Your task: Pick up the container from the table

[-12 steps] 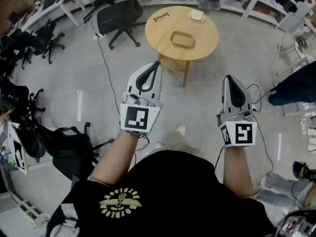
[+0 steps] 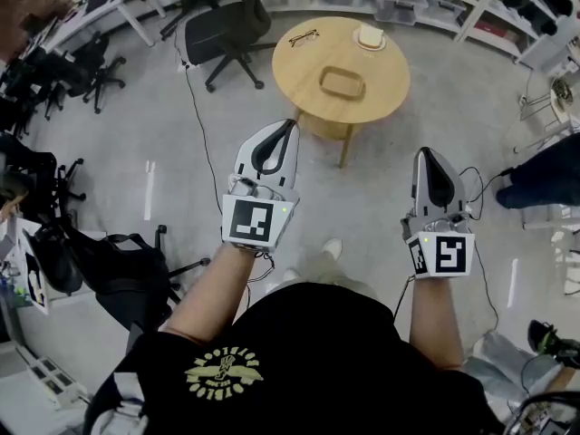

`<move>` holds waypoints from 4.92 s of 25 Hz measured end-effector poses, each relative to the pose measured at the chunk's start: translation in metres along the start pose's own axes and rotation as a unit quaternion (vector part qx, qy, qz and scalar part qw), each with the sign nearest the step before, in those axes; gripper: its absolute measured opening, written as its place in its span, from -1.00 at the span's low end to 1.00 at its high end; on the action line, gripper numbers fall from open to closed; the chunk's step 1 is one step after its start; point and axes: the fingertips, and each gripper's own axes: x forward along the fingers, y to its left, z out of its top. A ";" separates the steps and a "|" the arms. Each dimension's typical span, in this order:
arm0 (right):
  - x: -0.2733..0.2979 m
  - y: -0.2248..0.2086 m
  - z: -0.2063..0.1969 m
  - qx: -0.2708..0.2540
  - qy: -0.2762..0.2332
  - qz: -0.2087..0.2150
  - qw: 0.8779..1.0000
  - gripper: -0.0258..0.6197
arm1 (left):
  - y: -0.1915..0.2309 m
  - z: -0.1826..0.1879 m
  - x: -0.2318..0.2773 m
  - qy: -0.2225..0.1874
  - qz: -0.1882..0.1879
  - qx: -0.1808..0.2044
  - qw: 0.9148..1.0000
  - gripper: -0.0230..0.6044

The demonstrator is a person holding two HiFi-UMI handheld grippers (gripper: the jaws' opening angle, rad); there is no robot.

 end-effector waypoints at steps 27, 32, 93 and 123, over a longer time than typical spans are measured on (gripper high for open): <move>0.043 -0.091 -0.003 0.021 -0.028 0.041 0.999 -0.87 | -0.014 0.027 0.079 -0.008 0.049 0.025 0.998 -0.87; 0.045 -0.091 -0.002 0.024 -0.032 0.039 0.998 -0.87 | -0.010 0.024 0.080 -0.007 0.056 0.032 0.998 -0.87; 0.286 -0.088 -0.023 -0.003 0.017 -0.050 0.999 -0.87 | 0.179 -0.041 0.275 0.000 -0.055 -0.026 0.998 -0.87; 0.356 -0.157 -0.086 0.033 0.072 -0.059 0.995 -0.87 | 0.198 -0.117 0.367 0.095 -0.063 -0.074 0.991 -0.87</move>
